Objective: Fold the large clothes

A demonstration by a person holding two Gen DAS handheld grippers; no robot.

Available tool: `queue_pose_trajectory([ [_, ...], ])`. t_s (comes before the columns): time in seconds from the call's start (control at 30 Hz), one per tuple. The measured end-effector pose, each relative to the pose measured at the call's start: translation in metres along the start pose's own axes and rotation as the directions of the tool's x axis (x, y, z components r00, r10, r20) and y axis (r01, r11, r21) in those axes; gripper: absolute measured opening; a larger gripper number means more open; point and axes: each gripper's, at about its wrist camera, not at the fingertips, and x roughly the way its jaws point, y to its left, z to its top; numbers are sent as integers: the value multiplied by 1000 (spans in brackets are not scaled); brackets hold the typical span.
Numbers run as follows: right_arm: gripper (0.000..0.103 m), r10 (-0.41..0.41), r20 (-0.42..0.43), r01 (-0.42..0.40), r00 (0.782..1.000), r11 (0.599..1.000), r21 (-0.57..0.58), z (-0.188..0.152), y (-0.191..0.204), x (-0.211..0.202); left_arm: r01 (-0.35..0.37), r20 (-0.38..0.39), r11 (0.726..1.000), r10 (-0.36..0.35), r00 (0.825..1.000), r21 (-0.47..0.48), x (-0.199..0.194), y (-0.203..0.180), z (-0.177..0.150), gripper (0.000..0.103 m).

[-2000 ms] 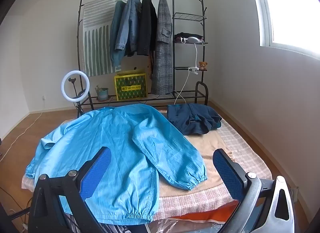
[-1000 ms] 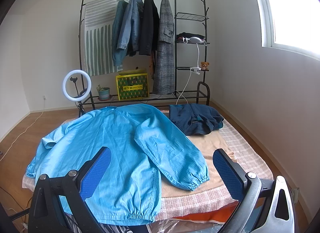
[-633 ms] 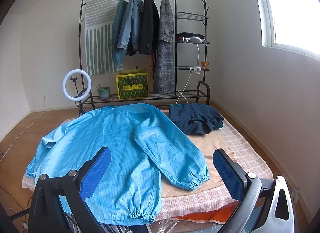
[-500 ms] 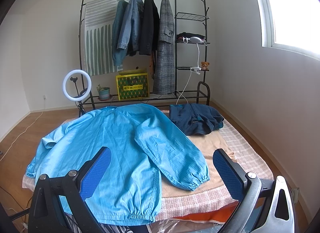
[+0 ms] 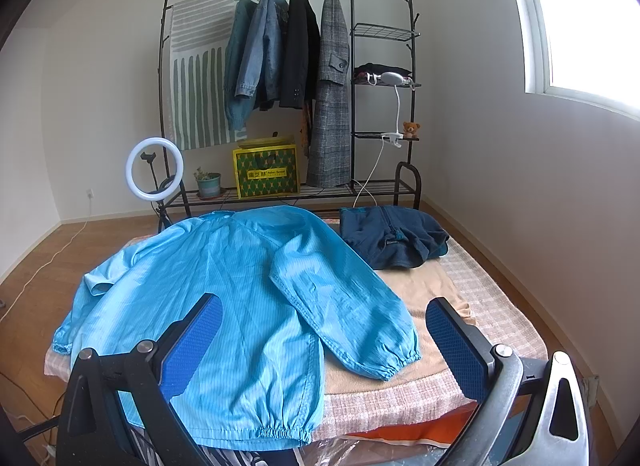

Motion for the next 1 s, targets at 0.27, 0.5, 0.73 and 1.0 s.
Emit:
queue_pose_trajectory([
  [0.27,103,0,0,0,1000,1000,0,1,0,0,0,1,1000,0,1000,1,-1,0,0,100],
  [0.5,103,0,-3,0,1000,1000,1,0,1,0,0,2,1000,0,1000,0,0,0,-1,100],
  [0.73,103,0,-2,0,1000,1000,1,0,1,0,0,3,1000,0,1000,0,0,0,-2,100],
  [1.0,103,0,-5,-1,1000,1000,0,-1,3,1,-3,0,1000,3,1000,2,0,2,0,100],
])
